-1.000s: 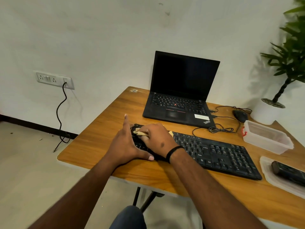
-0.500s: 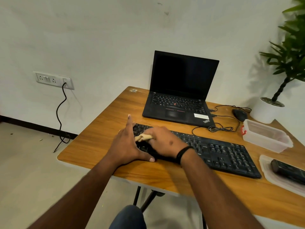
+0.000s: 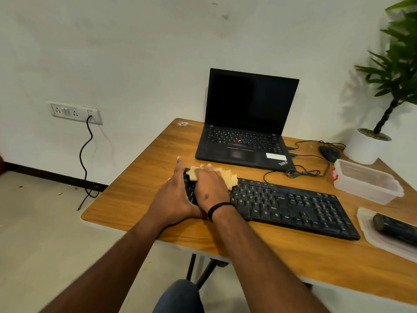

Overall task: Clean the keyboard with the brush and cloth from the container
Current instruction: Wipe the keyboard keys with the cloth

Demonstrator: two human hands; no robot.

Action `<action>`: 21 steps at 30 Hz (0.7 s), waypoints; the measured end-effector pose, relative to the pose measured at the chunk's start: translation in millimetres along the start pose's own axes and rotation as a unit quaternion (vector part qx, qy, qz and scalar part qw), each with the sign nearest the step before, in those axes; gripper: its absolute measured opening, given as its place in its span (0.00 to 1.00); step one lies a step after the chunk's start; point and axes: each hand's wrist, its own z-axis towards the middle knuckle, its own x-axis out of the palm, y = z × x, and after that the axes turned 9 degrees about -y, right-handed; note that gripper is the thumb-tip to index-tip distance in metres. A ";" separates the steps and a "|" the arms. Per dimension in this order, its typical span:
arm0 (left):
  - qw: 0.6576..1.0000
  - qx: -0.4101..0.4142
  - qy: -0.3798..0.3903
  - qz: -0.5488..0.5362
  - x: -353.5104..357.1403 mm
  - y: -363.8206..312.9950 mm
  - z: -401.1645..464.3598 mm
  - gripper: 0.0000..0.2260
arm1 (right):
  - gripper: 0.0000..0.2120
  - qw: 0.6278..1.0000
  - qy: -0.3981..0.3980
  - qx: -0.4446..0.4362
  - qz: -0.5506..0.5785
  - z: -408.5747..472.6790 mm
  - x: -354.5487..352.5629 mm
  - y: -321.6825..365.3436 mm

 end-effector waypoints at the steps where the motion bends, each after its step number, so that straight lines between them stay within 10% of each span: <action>1: 1.000 0.004 -0.002 0.000 0.6 1.0 0.4 0.72 | 0.19 1.000 0.004 -0.014 0.001 -4.4 -0.9 -0.2; 10: 1.000 -0.014 0.010 -0.012 -0.3 1.1 0.9 0.75 | 0.11 0.979 0.140 -0.094 0.117 -24.4 -54.7 -24.6; 16: 0.998 -0.024 0.024 -0.044 -3.7 1.6 -0.8 0.75 | 0.08 0.994 -0.101 0.045 0.021 3.9 -44.9 -21.8; 21: 0.998 -0.017 0.024 -0.057 -2.4 5.8 0.1 0.71 | 0.11 0.999 -0.002 -0.010 0.034 -7.6 -11.6 8.1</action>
